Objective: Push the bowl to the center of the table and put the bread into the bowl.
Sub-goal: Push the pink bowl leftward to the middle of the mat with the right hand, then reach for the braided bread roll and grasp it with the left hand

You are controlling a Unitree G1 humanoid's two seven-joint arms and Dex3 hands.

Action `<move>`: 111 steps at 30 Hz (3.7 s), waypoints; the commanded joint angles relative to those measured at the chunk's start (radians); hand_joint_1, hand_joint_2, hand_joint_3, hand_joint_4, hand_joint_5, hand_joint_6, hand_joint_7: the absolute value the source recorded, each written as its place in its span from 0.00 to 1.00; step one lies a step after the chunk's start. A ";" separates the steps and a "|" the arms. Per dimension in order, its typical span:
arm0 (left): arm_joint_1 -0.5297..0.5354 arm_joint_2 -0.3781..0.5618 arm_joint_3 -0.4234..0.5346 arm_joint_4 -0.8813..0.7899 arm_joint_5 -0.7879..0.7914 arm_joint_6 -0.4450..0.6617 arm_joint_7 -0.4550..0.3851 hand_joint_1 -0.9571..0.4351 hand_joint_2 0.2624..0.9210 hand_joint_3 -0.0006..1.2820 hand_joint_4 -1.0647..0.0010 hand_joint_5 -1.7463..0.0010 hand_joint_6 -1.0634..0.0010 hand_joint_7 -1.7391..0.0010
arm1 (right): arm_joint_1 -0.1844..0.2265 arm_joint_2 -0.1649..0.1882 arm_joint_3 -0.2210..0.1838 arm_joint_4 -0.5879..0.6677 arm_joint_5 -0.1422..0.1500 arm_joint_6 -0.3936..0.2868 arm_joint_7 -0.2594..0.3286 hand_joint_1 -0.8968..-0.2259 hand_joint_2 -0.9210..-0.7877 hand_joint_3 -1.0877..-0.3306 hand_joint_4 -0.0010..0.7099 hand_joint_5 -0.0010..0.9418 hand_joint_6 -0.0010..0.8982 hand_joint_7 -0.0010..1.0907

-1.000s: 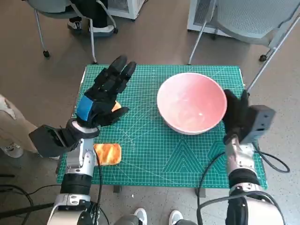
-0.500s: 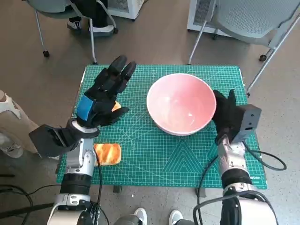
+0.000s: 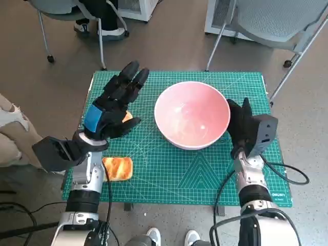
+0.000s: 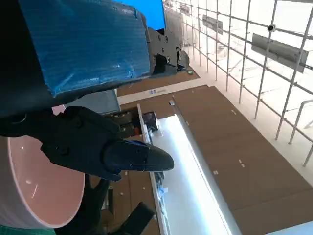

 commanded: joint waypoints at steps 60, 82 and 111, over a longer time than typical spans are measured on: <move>0.445 0.360 -0.011 -0.998 0.850 0.781 0.153 0.42 0.68 0.00 0.73 0.97 0.57 0.94 | 0.139 0.040 0.150 -0.608 0.175 -0.390 0.356 0.37 0.00 0.42 0.24 0.01 0.21 0.14; 0.418 0.383 -0.221 -0.918 1.019 0.962 0.164 0.41 0.68 0.00 0.70 0.99 0.56 0.96 | 0.128 0.046 0.159 -0.594 0.176 -0.397 0.356 0.37 0.00 0.41 0.26 0.01 0.20 0.16; 0.331 0.416 -0.386 -0.648 1.034 0.997 0.130 0.35 0.69 0.00 0.73 1.00 0.57 0.99 | 0.136 0.048 0.160 -0.580 0.197 -0.401 0.368 0.36 0.00 0.41 0.26 0.01 0.17 0.19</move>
